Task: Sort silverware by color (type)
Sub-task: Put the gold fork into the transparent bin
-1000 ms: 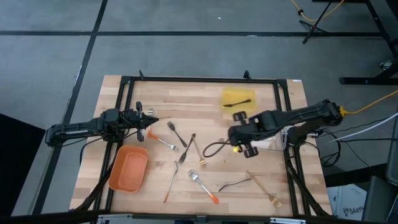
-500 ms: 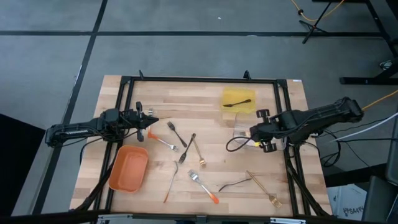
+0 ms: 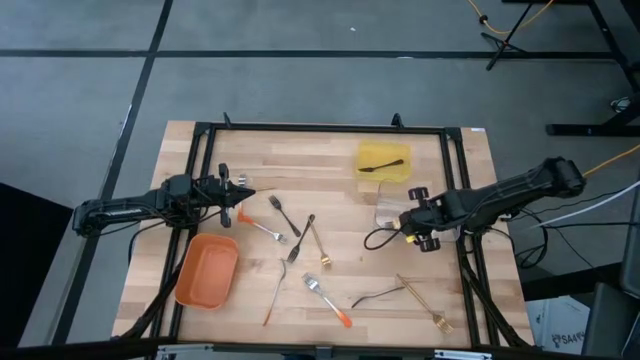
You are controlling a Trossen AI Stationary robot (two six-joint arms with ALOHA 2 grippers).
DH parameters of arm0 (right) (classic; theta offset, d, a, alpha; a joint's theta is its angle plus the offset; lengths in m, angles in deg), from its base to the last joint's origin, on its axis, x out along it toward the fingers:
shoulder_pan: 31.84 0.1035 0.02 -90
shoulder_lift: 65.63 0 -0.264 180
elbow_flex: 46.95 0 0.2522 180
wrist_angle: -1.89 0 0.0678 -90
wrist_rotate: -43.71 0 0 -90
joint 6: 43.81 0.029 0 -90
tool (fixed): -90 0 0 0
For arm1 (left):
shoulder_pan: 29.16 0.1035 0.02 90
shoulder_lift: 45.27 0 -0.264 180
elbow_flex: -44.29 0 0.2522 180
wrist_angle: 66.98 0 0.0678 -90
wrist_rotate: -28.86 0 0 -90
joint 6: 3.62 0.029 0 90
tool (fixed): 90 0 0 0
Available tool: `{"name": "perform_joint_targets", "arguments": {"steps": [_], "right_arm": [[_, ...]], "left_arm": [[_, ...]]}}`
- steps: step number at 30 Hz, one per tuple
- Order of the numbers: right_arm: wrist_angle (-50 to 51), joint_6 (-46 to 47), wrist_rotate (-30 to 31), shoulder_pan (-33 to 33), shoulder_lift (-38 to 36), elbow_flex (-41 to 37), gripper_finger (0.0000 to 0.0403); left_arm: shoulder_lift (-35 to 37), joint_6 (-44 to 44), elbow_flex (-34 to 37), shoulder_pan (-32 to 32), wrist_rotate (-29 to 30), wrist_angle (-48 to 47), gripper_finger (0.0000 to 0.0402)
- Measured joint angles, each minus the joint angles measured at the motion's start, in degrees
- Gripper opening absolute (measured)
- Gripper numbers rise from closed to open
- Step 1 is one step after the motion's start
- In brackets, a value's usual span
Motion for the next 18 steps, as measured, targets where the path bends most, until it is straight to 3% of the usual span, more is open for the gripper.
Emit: {"name": "perform_joint_targets", "arguments": {"steps": [7,13,18], "right_arm": [[-2.41,-0.07,0.35,-1.8,0.0,0.17,0.0002],[-2.38,-0.58,-0.27,-7.68,0.02,0.17,0.0002],[-2.75,-5.89,-4.13,-12.74,0.09,0.17,0.0002]], "left_arm": [[0.0,0.0,-0.01,-0.02,0.02,0.0,0.0],[0.0,0.0,-0.02,0.0,0.02,0.0,0.0],[-0.01,0.0,0.0,-0.02,0.02,0.0,0.0]]}}
